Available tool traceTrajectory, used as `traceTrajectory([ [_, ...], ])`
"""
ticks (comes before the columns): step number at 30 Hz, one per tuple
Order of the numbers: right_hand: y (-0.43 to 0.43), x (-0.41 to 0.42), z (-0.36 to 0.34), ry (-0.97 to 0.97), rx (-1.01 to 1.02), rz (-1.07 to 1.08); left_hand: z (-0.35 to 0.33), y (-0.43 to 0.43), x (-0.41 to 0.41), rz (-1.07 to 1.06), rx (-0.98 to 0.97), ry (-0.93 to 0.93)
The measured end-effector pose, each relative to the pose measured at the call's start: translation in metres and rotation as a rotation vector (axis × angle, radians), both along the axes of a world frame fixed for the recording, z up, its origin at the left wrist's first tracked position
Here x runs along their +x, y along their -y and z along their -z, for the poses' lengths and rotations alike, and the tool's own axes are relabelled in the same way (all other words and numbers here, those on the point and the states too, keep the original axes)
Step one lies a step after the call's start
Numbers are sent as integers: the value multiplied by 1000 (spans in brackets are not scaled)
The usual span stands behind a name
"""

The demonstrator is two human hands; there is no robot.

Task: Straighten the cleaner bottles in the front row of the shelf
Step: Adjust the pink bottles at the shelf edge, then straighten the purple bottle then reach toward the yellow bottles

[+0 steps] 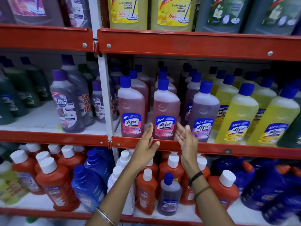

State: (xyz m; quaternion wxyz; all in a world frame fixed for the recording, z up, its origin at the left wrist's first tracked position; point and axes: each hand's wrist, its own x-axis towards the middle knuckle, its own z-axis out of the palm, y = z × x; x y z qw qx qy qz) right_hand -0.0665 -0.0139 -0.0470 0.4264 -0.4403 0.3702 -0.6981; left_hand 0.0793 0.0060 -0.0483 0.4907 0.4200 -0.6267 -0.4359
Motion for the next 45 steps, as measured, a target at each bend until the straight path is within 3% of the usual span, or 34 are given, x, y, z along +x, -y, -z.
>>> traceTrajectory([
  [5, -1, -1, -4, -14, -9, -11, 3, 1, -1, -16, -6, -22],
  [8, -8, -5, -4, -30, -45, -12, 5, -2, -10, -134, -68, -21],
  [12, -25, -25, 1, -16, -263, 248, 5, -17, -34, -382, -296, -85],
  [16, -21, -60, 2, -54, -305, 428, 1, -20, -68, -223, -330, -60],
  [22, -7, -87, 5, -241, -118, 238, 4, -1, -105, -42, -165, 69],
  [27, -3, -103, 3, -109, -103, 81, 1, 5, -111, -3, -133, 91],
  [36, -7, -107, 1, -66, -90, 95, -2, 10, -111, 46, -27, -69],
  [42, -10, -111, -1, -65, -91, 56, -2, 7, -115, -1, -45, -92],
  [45, -19, -121, 3, -69, -143, 148, 2, -2, -127, -214, -214, -102],
])
